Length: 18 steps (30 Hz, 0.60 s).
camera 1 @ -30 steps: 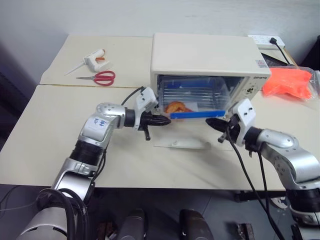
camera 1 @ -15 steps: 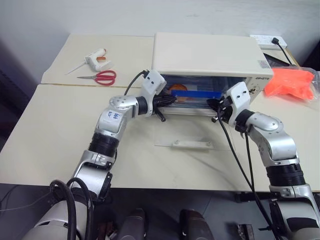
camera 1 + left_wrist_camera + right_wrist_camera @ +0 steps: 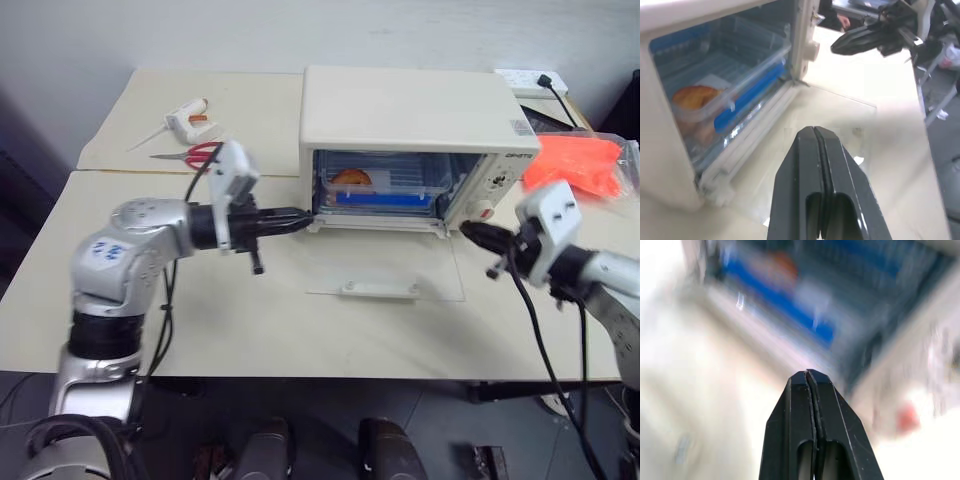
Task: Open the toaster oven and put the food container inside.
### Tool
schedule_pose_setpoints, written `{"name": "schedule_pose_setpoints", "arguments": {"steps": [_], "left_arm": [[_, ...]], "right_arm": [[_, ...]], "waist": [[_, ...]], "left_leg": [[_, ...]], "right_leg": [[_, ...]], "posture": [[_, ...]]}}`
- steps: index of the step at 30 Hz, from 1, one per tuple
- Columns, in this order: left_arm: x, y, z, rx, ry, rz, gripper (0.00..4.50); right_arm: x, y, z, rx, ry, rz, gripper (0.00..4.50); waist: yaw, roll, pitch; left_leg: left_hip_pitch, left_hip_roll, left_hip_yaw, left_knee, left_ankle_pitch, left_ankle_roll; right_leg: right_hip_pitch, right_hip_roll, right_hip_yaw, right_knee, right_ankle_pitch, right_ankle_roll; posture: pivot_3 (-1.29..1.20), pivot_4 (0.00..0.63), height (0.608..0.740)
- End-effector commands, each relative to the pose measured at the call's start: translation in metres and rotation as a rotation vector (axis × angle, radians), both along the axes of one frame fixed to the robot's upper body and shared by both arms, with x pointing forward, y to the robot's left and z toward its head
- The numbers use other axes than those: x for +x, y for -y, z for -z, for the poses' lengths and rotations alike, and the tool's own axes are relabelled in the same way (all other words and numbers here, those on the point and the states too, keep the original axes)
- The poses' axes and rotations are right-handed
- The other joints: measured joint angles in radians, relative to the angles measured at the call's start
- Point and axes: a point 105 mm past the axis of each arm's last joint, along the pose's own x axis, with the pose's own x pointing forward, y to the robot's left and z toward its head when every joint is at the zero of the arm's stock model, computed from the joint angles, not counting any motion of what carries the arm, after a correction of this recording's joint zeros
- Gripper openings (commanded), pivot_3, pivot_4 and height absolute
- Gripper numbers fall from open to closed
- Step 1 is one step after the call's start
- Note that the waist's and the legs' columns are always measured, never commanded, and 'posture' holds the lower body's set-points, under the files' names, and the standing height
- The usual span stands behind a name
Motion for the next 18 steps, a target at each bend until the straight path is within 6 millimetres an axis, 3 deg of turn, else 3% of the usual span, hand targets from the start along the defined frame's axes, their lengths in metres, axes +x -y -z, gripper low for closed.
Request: {"name": "schedule_pose_setpoints", "arguments": {"steps": [1,5,8,14,18], "left_arm": [[-0.018,-0.017,-0.014,0.007,0.004,0.020,0.00],[-0.049,-0.038,0.020,0.167,-0.116,0.093,0.00],[-0.056,-0.039,0.035,0.200,-0.144,0.116,0.00],[-0.036,-0.046,0.020,0.135,-0.101,0.034,0.00],[-0.032,-0.055,0.002,0.077,-0.093,0.002,0.88]], "right_arm": [[-0.031,0.001,-0.008,-0.006,-0.016,-0.053,0.03],[-0.060,-0.003,0.006,0.036,-0.109,-0.082,0.03],[-0.067,-0.013,0.019,0.061,-0.150,-0.101,0.03],[-0.062,-0.032,0.043,0.116,-0.187,-0.098,0.03],[-0.051,-0.039,0.057,0.137,-0.180,-0.057,0.00]], "waist": [[0.003,0.000,0.000],[-0.013,0.001,-0.001],[-0.011,0.001,-0.001],[0.007,0.001,-0.001],[0.007,0.001,-0.001]], "left_leg": [[0.000,0.000,0.000,0.000,0.000,0.000],[0.004,0.003,0.003,-0.004,0.000,0.000],[0.007,0.005,0.005,-0.004,0.000,0.000],[0.010,0.005,0.004,-0.003,-0.001,0.000],[0.009,0.005,0.005,-0.005,-0.001,0.000]], "right_leg": [[0.000,0.000,0.000,0.000,0.000,0.000],[0.002,0.001,0.002,0.000,0.000,0.000],[0.004,0.001,0.003,-0.002,-0.001,-0.001],[0.007,0.000,0.004,-0.005,-0.001,-0.002],[0.003,0.001,0.005,-0.003,-0.001,-0.002]], "posture": [[0.00,0.150,0.740],[0.00,0.150,0.740],[0.00,0.150,0.740],[0.00,0.150,0.740],[0.00,0.150,0.740]]}}
